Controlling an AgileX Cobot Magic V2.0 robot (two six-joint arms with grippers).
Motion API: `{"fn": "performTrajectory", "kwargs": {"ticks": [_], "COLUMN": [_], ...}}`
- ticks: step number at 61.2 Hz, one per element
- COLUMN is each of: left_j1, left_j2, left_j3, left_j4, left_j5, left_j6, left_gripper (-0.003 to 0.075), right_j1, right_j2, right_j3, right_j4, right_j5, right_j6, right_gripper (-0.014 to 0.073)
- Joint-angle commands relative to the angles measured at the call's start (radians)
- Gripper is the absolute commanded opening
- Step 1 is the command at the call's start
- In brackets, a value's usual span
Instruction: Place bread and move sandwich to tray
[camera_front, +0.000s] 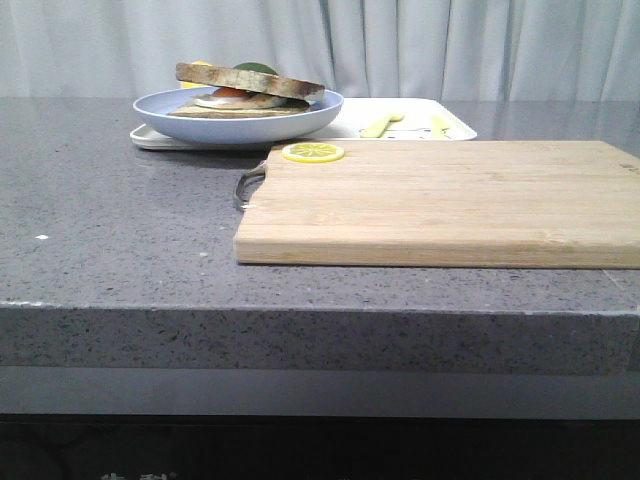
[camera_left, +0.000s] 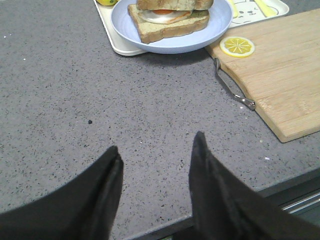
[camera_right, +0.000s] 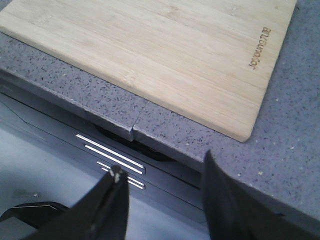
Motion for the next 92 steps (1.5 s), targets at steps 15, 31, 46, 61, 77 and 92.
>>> {"fn": "performTrajectory", "kwargs": {"ticks": [15,31,46,61,77,92], "left_j1": [-0.008,-0.008,-0.008,0.013,0.147,0.172], "left_j2": [0.001,0.001,0.001,-0.055,-0.269,-0.382], "left_j3": [-0.025,-0.025,-0.025,0.008,0.177,0.283], "left_j4": [-0.012,-0.014,-0.014,-0.024,-0.024,-0.010], "left_j5": [-0.079,-0.077,-0.077,-0.097,-0.254,-0.301], "left_j6": [0.003,0.003,0.003,0.003,0.003,-0.012], "left_gripper": [-0.0020,-0.0018,-0.0018,-0.0018,-0.0018,-0.0018], "right_j1": [-0.009,-0.009,-0.009,-0.009,-0.009,-0.009], "right_j2": [0.003,0.003,0.003,0.003,0.003,0.003], "right_j3": [-0.026,-0.026,-0.026,-0.026,-0.026,-0.026], "right_j4": [0.003,0.003,0.003,0.003,0.003,0.003], "right_j5": [-0.056,-0.057,-0.056,-0.055,-0.055,-0.055], "right_j6": [0.002,0.002,0.002,0.002,0.002,0.002], "right_gripper": [-0.0075,-0.0068,-0.0068,-0.0068,-0.0068,-0.0068]}}
